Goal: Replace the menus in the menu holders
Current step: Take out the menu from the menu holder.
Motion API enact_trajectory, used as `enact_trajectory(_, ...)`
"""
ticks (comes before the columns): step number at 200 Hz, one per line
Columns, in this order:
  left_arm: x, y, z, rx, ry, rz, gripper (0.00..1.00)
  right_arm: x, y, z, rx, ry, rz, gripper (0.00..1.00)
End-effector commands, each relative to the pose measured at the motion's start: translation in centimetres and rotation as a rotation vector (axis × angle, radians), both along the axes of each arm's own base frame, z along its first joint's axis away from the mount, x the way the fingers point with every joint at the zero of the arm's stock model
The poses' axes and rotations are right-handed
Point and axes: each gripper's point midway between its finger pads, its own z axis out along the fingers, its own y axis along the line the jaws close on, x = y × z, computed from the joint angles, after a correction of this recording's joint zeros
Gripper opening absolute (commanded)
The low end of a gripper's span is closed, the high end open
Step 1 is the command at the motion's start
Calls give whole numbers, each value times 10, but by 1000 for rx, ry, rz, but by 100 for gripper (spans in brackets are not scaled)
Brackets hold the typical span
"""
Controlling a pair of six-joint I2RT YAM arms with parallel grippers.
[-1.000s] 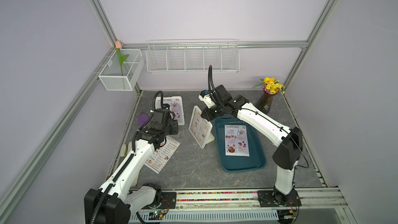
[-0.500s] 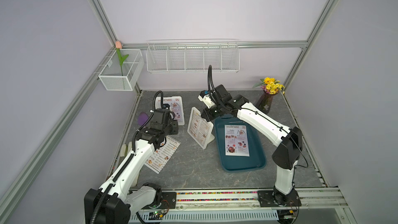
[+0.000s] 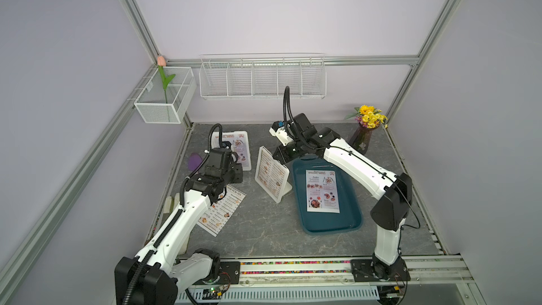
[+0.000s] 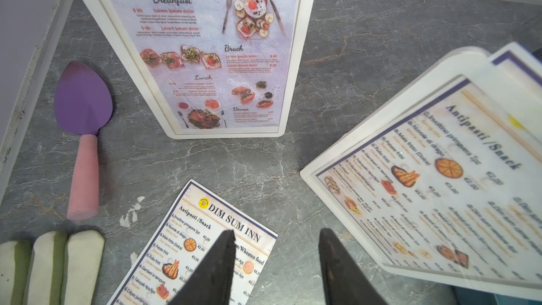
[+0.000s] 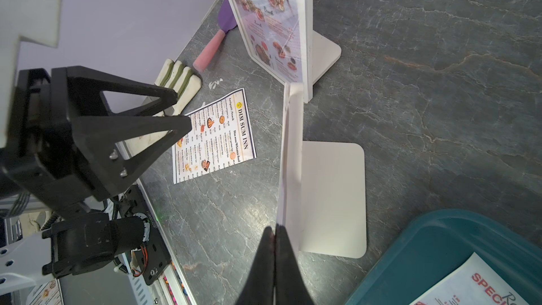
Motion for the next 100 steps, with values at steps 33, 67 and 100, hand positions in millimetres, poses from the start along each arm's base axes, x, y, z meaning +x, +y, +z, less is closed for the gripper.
enact_trajectory(33,3,1,17,6,-38,1,49,7,-7,30,24,-56,-8,6)
enact_trajectory(67,6,4,34,15,-74,15,50,11,-14,62,41,-134,-15,6)
enact_trajectory(100,10,8,57,35,-117,25,53,10,-22,111,88,-237,-17,6)
